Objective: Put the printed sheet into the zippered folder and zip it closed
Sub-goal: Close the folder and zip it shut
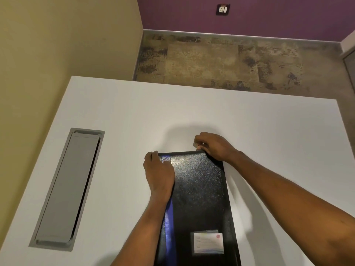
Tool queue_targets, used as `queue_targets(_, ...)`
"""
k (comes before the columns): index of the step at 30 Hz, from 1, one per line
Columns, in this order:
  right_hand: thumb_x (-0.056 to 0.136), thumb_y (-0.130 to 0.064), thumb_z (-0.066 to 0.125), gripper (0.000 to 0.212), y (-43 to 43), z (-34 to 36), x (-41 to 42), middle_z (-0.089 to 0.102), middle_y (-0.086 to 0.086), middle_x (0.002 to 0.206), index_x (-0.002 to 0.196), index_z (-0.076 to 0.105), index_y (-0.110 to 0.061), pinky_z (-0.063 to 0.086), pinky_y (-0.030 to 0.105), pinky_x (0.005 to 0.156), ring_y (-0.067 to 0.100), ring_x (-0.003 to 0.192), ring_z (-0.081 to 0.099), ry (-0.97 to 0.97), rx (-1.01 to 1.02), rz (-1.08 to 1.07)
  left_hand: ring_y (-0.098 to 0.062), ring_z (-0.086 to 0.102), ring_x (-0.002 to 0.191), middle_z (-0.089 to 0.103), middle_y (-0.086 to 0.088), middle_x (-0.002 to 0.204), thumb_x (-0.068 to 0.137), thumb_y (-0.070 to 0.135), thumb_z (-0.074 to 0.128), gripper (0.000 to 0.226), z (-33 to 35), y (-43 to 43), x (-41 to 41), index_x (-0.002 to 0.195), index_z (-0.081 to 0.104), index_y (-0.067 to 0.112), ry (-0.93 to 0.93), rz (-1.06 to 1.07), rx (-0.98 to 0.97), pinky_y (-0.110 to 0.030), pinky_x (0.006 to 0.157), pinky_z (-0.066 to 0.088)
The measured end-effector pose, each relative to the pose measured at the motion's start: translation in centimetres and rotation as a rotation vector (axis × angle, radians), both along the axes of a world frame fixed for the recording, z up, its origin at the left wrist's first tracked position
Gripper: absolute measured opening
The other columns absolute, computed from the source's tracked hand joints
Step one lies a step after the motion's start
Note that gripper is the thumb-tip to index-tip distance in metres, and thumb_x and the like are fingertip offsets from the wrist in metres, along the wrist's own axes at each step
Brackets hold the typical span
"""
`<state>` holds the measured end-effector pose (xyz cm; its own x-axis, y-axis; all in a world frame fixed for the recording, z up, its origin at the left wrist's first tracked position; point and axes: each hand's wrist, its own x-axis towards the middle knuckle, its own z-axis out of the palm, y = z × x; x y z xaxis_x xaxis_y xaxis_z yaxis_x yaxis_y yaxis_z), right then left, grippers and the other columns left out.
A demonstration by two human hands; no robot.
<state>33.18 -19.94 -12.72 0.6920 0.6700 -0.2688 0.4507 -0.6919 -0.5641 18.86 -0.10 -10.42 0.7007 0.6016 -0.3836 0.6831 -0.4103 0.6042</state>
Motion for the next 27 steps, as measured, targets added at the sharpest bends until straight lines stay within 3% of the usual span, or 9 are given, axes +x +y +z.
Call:
queue_targets(4,0.095,-0.015,0.065,0.009,0.1,0.3,0.1,0.068,-0.007,0.091,0.092,0.059,-0.020,0.052,0.037,0.080,0.020,0.086,0.062,0.022,0.057,-0.044,-0.023,0.028,0.148,0.030,-0.005,0.160,0.100,0.018,0.052,0.055,-0.3,0.7,0.0,0.155,0.048,0.018,0.014,-0.070,-0.041,-0.031,0.116,0.032)
queue_targets(8,0.093,-0.014,0.068,0.011,-0.1,0.4,0.0,0.068,-0.011,0.086,0.090,0.060,-0.021,0.050,0.033,0.080,0.015,0.082,0.062,0.024,0.073,-0.078,-0.035,0.023,0.143,0.023,-0.017,0.154,0.099,0.031,0.053,0.044,-0.3,0.1,0.7,0.143,0.058,0.025,0.090,-0.219,-0.002,-0.051,0.121,0.034)
queue_targets(14,0.095,-0.014,0.068,0.011,-1.2,0.4,0.3,0.068,-0.006,0.091,0.091,0.059,-0.018,0.045,0.028,0.074,0.017,0.083,0.060,-0.031,0.021,-0.075,-0.031,0.029,0.143,0.030,-0.011,0.145,0.093,0.030,0.060,0.025,0.4,0.0,1.6,0.117,0.062,0.025,0.070,-0.112,-0.121,-0.049,0.122,0.032)
queue_targets(19,0.094,-0.006,0.067,0.023,-0.7,1.0,0.9,0.062,-0.010,0.088,0.085,0.053,-0.022,0.044,0.024,0.070,0.014,0.082,0.059,0.026,0.019,-0.032,-0.032,0.035,0.140,0.032,-0.006,0.140,0.092,0.032,0.061,0.027,0.7,-0.7,1.5,0.118,0.062,0.025,0.053,-0.119,-0.113,-0.051,0.122,0.032)
queue_targets(24,0.093,-0.005,0.067,0.018,1.0,0.5,1.1,0.062,-0.008,0.090,0.088,0.057,-0.019,0.046,0.021,0.071,0.010,0.082,0.059,0.043,0.043,-0.027,-0.033,0.039,0.138,0.033,-0.006,0.139,0.093,0.033,0.060,0.029,0.7,-0.7,1.4,0.121,0.060,0.025,0.069,-0.145,-0.102,-0.054,0.123,0.028)
queue_targets(27,0.093,-0.010,0.070,0.015,2.8,0.2,0.9,0.064,-0.008,0.093,0.091,0.059,-0.020,0.047,0.026,0.074,0.015,0.085,0.060,0.046,0.077,-0.008,-0.033,0.038,0.141,0.034,-0.008,0.141,0.093,0.031,0.060,0.030,0.6,-0.6,1.4,0.122,0.060,0.025,0.075,-0.156,-0.111,-0.054,0.126,0.023)
